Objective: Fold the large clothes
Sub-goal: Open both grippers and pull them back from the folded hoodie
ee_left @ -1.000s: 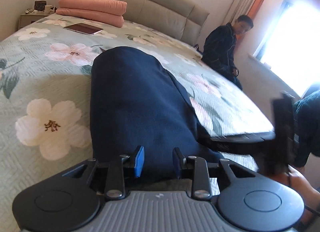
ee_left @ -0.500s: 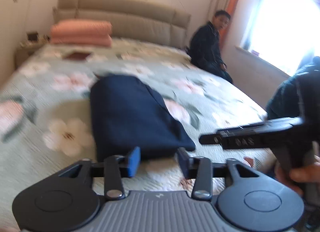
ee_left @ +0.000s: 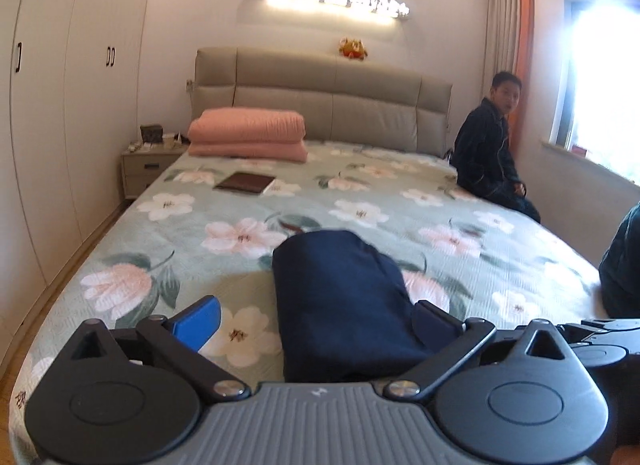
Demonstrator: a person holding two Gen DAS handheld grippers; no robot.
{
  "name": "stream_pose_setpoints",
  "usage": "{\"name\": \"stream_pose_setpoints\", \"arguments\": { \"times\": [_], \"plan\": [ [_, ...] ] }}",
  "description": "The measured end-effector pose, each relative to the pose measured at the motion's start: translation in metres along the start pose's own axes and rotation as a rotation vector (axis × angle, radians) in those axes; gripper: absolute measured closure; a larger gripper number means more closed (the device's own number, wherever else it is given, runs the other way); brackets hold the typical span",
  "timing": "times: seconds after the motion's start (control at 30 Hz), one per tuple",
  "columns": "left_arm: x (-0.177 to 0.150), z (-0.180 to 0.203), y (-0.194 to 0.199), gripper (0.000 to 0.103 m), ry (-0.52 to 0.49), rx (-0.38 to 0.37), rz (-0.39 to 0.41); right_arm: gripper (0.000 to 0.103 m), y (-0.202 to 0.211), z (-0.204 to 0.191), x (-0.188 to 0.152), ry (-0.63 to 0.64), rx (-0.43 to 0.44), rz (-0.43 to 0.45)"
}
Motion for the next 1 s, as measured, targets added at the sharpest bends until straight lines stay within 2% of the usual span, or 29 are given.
{"name": "stream_pose_setpoints", "arguments": {
  "times": [0.23, 0.53, 0.8, 1.0],
  "plan": [
    [-0.002, -0.002, -0.005, 0.0, 0.012, 0.025, -0.021, 0.004, 0.001, -0.005, -0.005, 0.021, -0.029, -0.008],
    [-0.008, -0.005, -0.005, 0.0, 0.061, 0.0, -0.031, 0.004, -0.002, -0.007, -0.012, -0.003, -0.022, -0.049],
    [-0.022, -0.009, -0.023, 0.0, 0.072, 0.043, -0.113, 0.004, -0.01, -0.01, -0.022, -0.008, -0.011, -0.098],
    [-0.025, -0.011, -0.028, 0.0, 0.075, 0.076, -0.134, 0.004, -0.015, -0.007, -0.023, -0.024, -0.007, -0.116]
  ]
}}
Point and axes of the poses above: each gripper's, at about its wrist camera, not at the fingertips, and y roughly against the way its jaws point, z to its right, x to its top, the point moved 2 cm from there along -y, roughly the way its jaws point, and after that the axes turned 5 degrees about -y, right-handed, at the moved point
